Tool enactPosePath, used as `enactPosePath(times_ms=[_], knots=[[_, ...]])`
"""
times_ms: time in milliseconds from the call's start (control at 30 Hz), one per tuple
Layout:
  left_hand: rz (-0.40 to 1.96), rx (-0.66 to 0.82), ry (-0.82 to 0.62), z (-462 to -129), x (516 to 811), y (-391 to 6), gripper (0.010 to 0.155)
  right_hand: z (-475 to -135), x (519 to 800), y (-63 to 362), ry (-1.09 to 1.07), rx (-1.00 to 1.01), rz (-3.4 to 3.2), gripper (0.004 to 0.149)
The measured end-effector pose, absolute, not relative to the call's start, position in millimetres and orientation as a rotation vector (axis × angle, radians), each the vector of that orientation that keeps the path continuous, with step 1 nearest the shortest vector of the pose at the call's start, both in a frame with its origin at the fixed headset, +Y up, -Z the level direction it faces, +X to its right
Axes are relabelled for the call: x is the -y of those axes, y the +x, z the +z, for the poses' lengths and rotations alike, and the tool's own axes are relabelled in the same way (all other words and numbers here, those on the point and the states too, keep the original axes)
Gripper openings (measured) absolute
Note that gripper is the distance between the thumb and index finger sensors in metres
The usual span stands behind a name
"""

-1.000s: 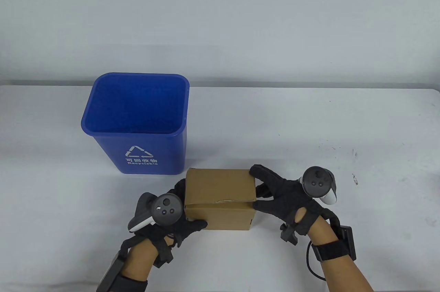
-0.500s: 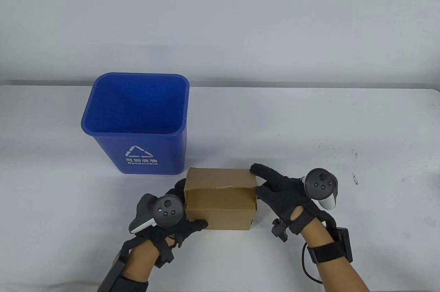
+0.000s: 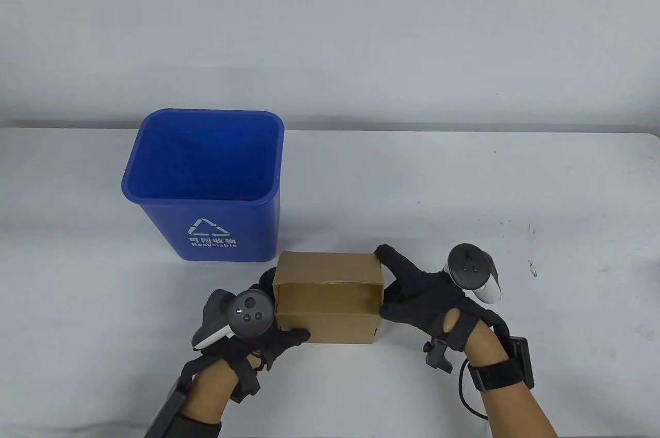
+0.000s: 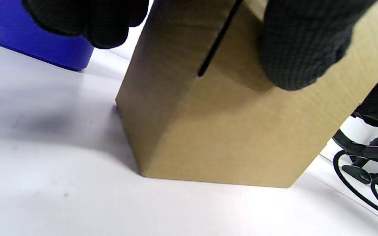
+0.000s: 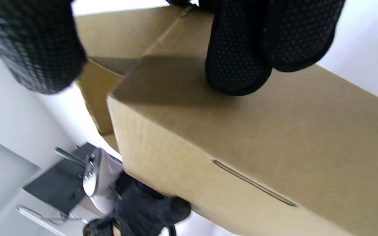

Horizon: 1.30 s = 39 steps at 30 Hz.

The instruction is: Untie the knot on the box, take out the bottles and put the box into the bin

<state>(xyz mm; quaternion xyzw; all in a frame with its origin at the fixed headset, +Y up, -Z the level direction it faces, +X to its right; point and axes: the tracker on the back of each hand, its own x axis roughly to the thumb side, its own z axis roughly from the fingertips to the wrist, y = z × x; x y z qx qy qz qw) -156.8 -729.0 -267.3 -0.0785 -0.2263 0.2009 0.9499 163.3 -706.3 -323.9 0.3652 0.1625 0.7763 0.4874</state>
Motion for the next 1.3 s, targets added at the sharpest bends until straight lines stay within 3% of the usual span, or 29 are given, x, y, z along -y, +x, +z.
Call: enactPosePath(times_ms=[167,500,1000,1300], knots=[[0.435,0.468,-0.167,-268,730,-156,0.118,-329,712,163,0.826,-0.364,1.867,0.100],[0.426,0.464,-0.159,-268,729,-156,0.118,-329,711,163,0.738,-0.249,1.841,0.099],[0.348,0.457,-0.128,-268,727,-153,0.119,-322,701,157,0.409,-0.041,1.842,0.101],[0.402,0.454,-0.173,-268,729,-157,0.118,-316,712,164,0.519,-0.213,1.697,0.101]])
